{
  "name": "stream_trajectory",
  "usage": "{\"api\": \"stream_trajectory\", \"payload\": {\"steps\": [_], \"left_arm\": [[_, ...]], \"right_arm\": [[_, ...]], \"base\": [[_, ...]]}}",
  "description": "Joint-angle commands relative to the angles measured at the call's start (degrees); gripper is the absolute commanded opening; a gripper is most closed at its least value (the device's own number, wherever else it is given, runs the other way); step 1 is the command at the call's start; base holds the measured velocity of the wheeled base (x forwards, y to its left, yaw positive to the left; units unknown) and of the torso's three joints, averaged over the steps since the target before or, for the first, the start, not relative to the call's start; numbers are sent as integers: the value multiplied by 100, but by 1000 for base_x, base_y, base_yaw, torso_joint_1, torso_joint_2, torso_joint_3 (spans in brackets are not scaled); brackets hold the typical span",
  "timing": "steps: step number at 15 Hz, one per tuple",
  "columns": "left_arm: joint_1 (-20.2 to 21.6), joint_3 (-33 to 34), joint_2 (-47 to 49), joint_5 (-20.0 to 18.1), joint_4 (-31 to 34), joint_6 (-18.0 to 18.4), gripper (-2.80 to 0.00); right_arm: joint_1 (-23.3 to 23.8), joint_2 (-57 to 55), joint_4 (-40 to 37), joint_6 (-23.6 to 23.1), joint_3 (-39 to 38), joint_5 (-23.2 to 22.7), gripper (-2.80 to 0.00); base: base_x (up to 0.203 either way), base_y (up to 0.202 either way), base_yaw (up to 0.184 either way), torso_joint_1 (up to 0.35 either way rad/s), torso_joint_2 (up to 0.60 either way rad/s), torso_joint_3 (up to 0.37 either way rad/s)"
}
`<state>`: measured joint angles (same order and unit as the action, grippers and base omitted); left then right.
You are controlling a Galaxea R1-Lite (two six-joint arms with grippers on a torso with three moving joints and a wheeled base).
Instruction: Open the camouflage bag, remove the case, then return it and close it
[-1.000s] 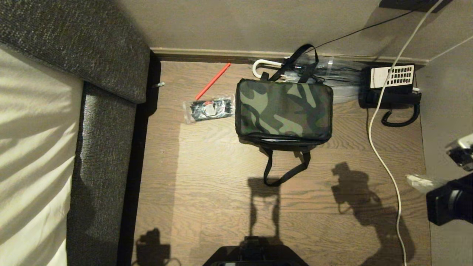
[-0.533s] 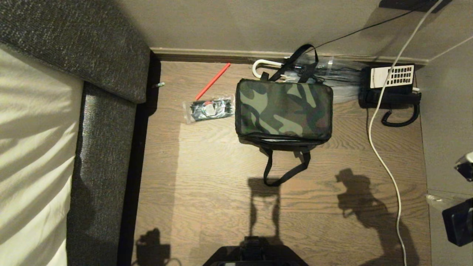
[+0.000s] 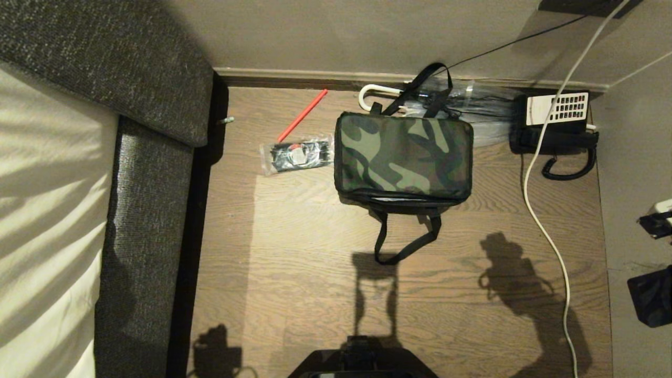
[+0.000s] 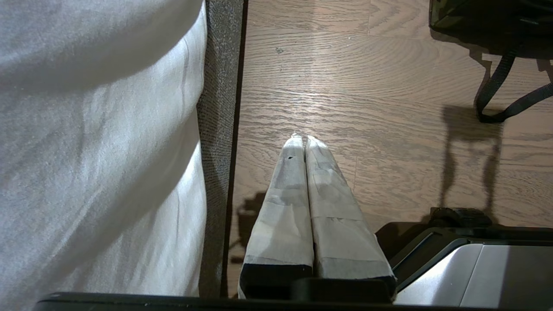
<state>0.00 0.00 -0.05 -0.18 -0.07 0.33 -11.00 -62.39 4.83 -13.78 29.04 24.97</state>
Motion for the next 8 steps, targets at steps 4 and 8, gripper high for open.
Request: {"api": "stream_trajectory", "payload": {"steps": [4,8], "left_arm": [[0,14,5,2,-1,-20,-280],[0,14,5,1,-5,11,-280]], "right_arm": [[-6,179,-21,-479,-33,135,-280],[1,49,-780,-662,63,80,-280]], "base": [[0,0,0,0,0,0],[0,0,0,0,0,0]]}}
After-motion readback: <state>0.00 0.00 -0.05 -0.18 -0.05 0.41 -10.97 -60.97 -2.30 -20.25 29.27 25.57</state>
